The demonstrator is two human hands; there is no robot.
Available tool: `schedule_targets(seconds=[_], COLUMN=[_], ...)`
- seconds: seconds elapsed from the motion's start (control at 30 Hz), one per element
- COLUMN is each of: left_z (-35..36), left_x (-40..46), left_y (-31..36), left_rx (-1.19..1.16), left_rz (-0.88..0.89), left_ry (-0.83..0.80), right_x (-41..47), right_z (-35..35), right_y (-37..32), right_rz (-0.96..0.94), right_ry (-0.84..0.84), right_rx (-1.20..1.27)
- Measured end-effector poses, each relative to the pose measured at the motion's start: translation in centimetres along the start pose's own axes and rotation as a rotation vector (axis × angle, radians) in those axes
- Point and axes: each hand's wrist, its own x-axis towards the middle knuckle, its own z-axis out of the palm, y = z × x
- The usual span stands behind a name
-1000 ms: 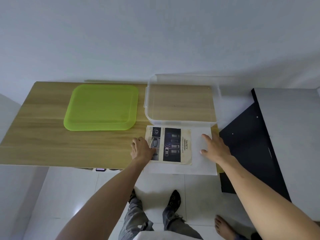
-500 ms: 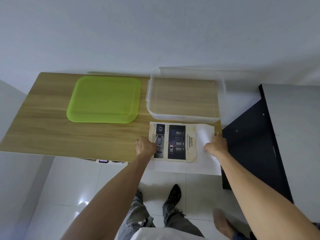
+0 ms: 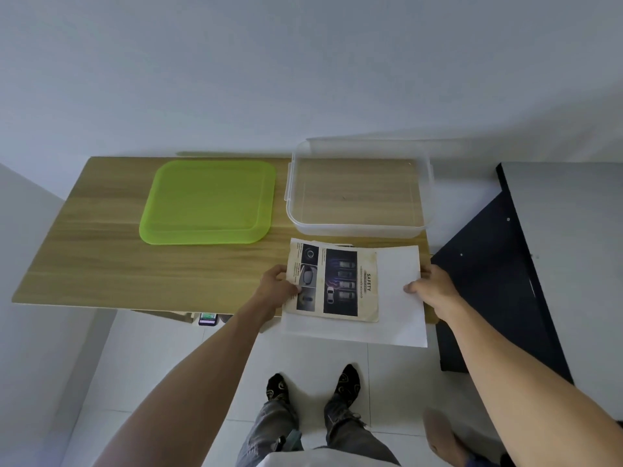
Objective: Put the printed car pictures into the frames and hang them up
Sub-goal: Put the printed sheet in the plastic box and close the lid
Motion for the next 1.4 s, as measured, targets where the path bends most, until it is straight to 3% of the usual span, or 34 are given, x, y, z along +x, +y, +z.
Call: schedule_targets(seconds=[0.47, 0.93, 1.13, 1.4], left_z=[-6.8, -6.4, -4.1, 0.5], left_x=[-2.6, 0.2, 4.3, 11.7], left_y=[2.0, 11.4, 15.4, 18.7], left_rx=[-0.162, -0.2, -0.146, 0.039], left_rz=[0.14, 0.278, 0.303, 0.296], left_ry=[-0.152, -0.26, -0.201, 0.039], right_x=[-6.8, -7.1, -0.9, 9.0], right_z=[1.2, -3.6, -5.4, -5.1], right_y=[-3.3, -10.6, -14.2, -19.2], right_rz=[-0.177, -0.323, -0.314, -0.351], right_ry=[0.072, 0.219, 0.244, 0.227], right_rx=[0.081, 0.104, 0.058, -0.175])
